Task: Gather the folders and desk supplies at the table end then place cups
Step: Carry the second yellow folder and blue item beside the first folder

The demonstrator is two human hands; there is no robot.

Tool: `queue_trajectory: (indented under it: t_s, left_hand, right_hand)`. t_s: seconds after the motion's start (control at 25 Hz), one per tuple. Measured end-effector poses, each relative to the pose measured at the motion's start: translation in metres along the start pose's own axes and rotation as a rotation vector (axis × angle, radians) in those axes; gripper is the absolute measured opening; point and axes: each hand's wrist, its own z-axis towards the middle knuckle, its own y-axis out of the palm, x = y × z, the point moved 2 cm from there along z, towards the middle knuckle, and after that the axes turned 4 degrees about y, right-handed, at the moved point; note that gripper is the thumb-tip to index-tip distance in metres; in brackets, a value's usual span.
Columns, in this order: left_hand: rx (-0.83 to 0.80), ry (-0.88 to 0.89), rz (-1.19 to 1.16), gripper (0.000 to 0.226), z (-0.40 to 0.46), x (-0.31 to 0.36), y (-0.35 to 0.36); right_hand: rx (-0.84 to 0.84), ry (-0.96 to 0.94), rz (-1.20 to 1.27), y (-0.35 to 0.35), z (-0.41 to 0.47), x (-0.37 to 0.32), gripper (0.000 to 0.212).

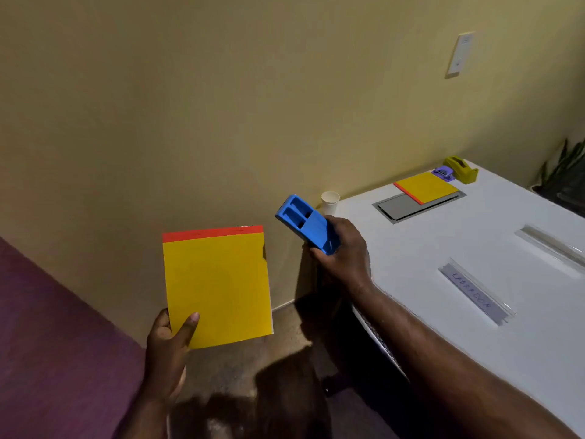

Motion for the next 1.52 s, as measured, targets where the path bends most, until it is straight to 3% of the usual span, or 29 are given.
queue_trajectory:
  t_s: [0.16, 0.44, 0.88, 1.2, 1.52]
  left_hand:
    - [-0.077, -0.012, 0.030, 0.046, 0.079, -0.008, 0.040]
    - [-0.196, -0.083, 0.024, 0.035, 0.170, -0.027, 0.100]
    - [-0.505, -0.107, 0.081, 0.028, 0.297, -0.063, 0.173]
    - [-0.577, -0.192, 0.102, 0.027, 0.329, -0.077, 0.198]
    - [-0.519, -0.343, 0.129, 0.032, 0.338, -0.110, 0.216]
  right_hand:
    - [0.071, 0.148, -0.037, 0.003, 0.065, 0.044, 0.062]
    - [0.195, 0.301, -0.126, 0.007, 0.119, 0.101, 0.064]
    - [0.331, 0.535, -0.313, 0.036, 0.168, 0.140, 0.065]
    - [0.247, 0.693, -0.414, 0.052, 0.190, 0.182, 0.066]
    - [0.120, 0.785, -0.471, 0.075, 0.233, 0.265, 0.057]
